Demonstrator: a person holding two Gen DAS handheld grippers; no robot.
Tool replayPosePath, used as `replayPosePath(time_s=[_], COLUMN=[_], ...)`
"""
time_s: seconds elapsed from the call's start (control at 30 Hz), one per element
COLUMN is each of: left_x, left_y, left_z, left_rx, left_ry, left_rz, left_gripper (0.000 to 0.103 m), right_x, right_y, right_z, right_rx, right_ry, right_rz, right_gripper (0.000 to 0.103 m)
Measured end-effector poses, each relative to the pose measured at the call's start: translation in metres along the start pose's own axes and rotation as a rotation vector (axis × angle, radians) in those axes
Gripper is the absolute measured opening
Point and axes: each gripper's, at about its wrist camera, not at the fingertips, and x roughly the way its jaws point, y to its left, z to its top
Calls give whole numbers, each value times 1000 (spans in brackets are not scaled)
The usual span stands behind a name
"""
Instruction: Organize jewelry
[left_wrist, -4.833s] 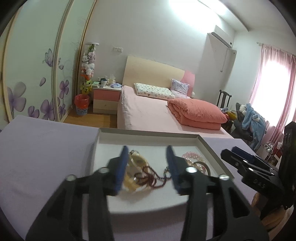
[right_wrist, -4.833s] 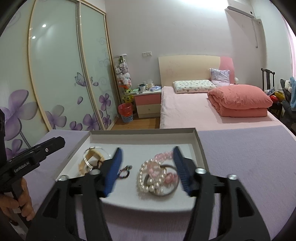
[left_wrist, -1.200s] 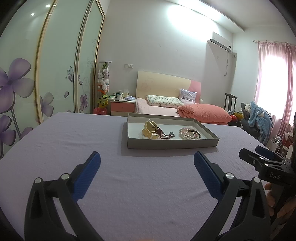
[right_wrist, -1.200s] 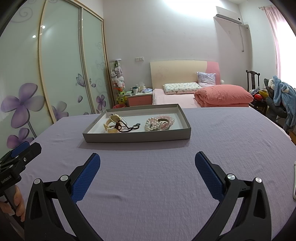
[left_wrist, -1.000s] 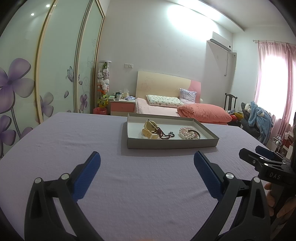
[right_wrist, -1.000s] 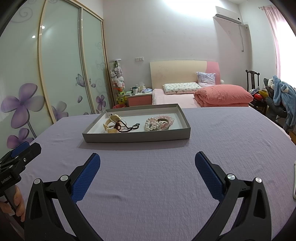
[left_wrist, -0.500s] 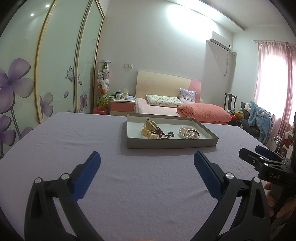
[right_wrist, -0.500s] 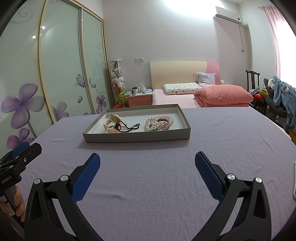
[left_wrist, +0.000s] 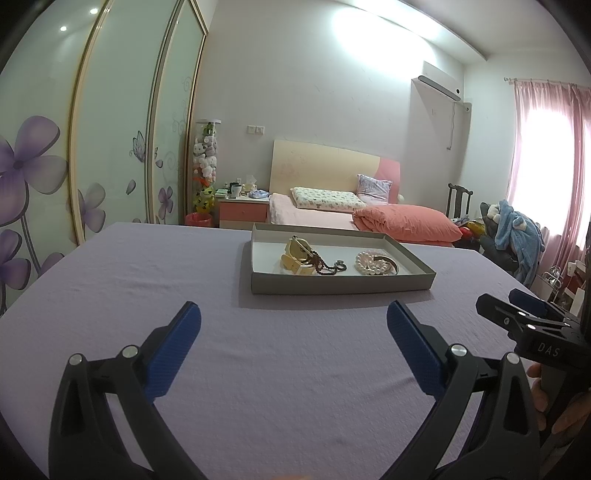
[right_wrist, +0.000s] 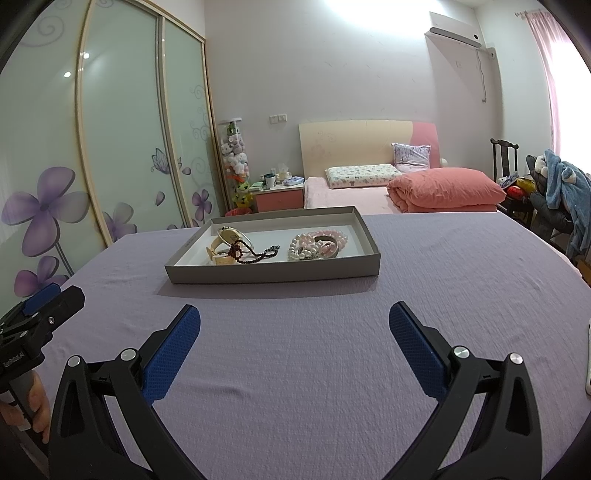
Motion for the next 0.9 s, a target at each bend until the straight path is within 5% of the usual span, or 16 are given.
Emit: replayPosePath(time_s=[0.9], left_x=[1], left_y=[1], left_z=[1], left_rx=[-5], left_ry=[1], left_rz=[11], left_gripper=[99], right_x=[1], right_y=[1], right_z=[-2], right_rx=[4], right_ry=[-2], right_rz=[9], right_gripper=[101])
